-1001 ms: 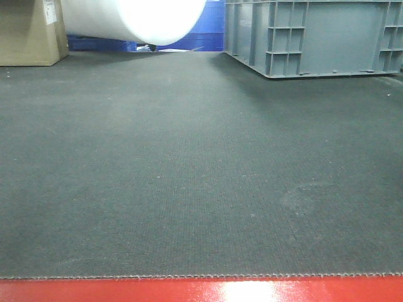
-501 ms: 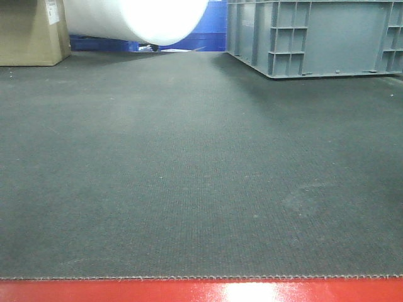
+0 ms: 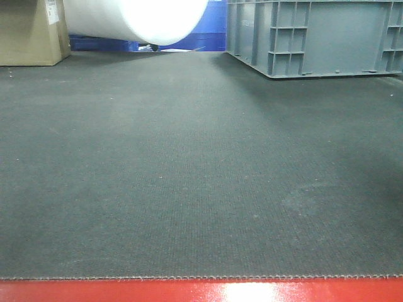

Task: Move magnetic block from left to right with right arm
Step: 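Drive up to the second table holding the cube, then lower the red cube onto the second table with the right gripper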

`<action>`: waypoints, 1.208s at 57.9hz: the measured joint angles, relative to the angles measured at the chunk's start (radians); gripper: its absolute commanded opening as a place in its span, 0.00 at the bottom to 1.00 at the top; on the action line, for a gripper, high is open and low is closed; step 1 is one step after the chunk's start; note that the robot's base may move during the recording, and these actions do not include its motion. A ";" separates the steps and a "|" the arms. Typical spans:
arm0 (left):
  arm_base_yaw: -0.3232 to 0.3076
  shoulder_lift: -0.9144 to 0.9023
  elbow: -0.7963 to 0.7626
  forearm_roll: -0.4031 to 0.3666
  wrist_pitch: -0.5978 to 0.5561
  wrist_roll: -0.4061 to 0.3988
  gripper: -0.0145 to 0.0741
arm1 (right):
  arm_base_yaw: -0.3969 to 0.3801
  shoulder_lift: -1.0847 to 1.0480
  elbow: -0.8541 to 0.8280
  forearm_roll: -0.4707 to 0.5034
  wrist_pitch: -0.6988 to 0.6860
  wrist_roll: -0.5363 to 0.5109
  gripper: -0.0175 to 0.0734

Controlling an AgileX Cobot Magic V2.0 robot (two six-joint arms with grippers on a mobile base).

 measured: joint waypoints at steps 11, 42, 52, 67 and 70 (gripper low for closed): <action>0.000 0.000 0.000 0.000 0.000 0.000 0.03 | 0.159 0.167 -0.089 -0.090 0.059 0.334 0.49; 0.000 0.000 0.000 0.000 0.000 0.000 0.03 | 0.536 0.656 -0.508 -0.082 0.240 0.555 0.49; 0.000 0.000 0.000 0.000 0.000 0.000 0.03 | 0.570 0.780 -0.629 -0.021 0.242 0.557 0.49; 0.000 0.000 0.000 0.000 0.000 0.000 0.03 | 0.579 0.881 -0.708 0.003 0.248 0.561 0.49; 0.000 0.000 0.000 0.000 0.000 0.000 0.03 | 0.579 0.886 -0.708 0.007 0.247 0.561 0.49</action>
